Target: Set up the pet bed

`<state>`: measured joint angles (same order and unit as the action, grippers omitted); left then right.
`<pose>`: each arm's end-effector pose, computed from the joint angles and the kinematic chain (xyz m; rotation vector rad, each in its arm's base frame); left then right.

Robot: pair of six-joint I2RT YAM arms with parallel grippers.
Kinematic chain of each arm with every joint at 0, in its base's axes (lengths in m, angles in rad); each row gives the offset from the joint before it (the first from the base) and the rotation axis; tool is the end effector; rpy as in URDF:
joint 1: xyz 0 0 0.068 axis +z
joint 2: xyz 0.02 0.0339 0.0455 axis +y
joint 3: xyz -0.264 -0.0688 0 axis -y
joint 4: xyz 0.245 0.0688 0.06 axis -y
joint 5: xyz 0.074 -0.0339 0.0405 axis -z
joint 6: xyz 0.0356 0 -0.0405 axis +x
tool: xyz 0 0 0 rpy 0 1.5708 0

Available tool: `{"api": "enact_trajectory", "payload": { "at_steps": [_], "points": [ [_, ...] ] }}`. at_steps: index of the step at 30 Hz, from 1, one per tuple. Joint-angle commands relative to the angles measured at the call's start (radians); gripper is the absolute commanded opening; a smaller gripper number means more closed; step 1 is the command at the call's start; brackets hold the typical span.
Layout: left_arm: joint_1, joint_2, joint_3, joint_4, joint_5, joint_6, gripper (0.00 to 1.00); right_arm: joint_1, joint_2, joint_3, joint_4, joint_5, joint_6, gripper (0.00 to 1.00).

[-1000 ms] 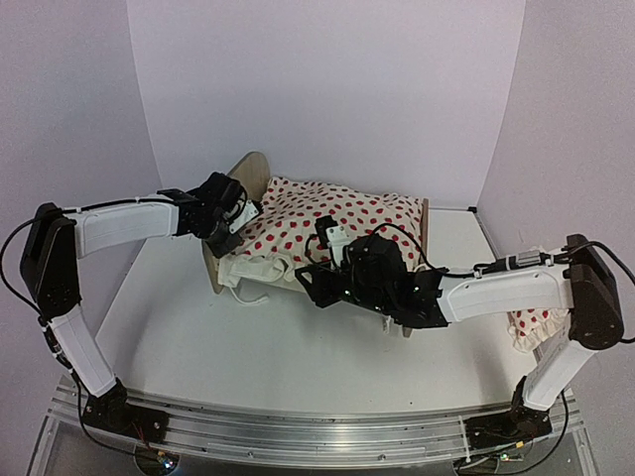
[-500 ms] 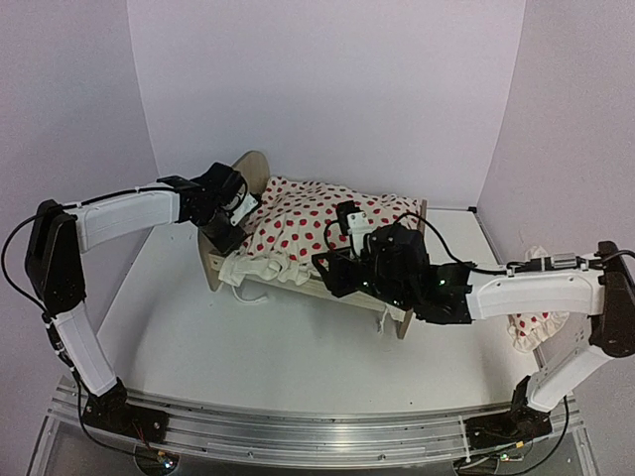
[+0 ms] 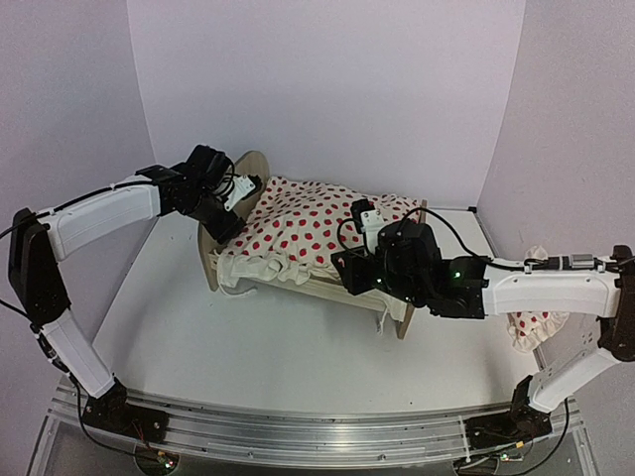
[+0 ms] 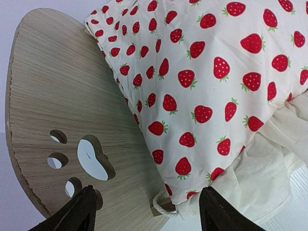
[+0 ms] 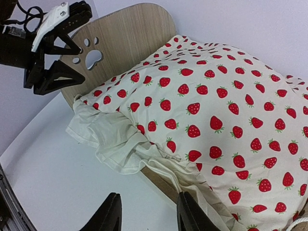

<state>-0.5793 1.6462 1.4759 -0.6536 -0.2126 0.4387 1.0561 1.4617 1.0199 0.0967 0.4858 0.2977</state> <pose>0.3099 -0.1938 0.3145 1.0714 2.1238 0.1876 0.1807 0.2857 0.2897 -0.3901 1.8605 0.4631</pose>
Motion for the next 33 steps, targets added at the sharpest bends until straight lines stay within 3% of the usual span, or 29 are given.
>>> {"api": "enact_trajectory", "payload": {
  "at_steps": [1, 4, 6, 11, 18, 27, 33],
  "points": [
    [0.005, -0.01, 0.007, -0.024, 0.003, 0.045, 0.66, -0.008, -0.038, 0.006, -0.013, -0.013, 0.001, 0.39],
    [0.0, -0.05, 0.026, -0.096, 0.34, 0.113, 0.59, -0.011, -0.049, 0.0, -0.03, -0.007, 0.005, 0.41],
    [-0.039, -0.073, -0.021, -0.143, 0.457, 0.23, 0.63, -0.023, -0.057, 0.002, -0.07, 0.015, 0.031, 0.41],
    [-0.088, -0.023, -0.11, -0.166, 0.388, 0.419, 0.77, -0.046, -0.062, 0.023, -0.173, 0.028, 0.071, 0.43],
    [-0.085, 0.079, -0.096, -0.047, 0.32, 0.576, 0.86, -0.052, -0.059, 0.02, -0.186, -0.019, 0.085, 0.43],
    [-0.063, 0.146, -0.007, -0.019, 0.351, 0.632, 0.8, -0.052, -0.057, 0.016, -0.185, -0.084, 0.08, 0.43],
    [0.001, 0.193, -0.034, 0.02, 0.323, 0.698, 0.73, -0.052, -0.035, 0.031, -0.184, -0.1, 0.063, 0.43]
  ]
}}
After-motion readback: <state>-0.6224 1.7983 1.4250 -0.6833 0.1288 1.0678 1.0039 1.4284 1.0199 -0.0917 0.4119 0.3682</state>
